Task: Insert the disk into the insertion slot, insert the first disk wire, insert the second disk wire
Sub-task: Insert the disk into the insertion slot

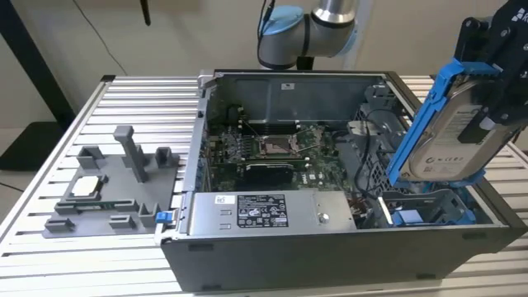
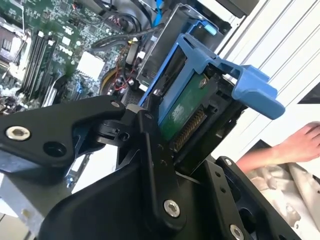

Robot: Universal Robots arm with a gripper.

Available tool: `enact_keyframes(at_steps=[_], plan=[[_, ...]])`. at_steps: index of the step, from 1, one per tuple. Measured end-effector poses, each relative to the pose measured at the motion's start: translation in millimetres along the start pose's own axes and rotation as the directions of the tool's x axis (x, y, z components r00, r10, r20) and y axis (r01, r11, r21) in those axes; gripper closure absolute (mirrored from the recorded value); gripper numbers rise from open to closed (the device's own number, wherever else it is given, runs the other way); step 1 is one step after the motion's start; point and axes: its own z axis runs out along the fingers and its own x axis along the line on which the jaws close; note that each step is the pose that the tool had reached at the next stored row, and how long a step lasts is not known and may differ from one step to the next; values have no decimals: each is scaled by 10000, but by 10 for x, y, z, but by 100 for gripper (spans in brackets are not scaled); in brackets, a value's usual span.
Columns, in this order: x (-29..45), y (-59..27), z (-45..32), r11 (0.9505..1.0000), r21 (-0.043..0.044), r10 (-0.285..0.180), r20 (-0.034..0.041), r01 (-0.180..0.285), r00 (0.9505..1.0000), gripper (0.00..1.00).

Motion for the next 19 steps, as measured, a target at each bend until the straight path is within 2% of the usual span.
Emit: enact_keyframes(at_steps=[1,3,9,19], plan=[[12,0,15,10000,1,2,5,-2,10000,100],[39,-6,43,10000,1,12,64,-12,10000,100],[76,-49,106,10000,-4,47,314,-47,9995,100],[76,-166,176,10000,-7,58,482,-57,9988,100]])
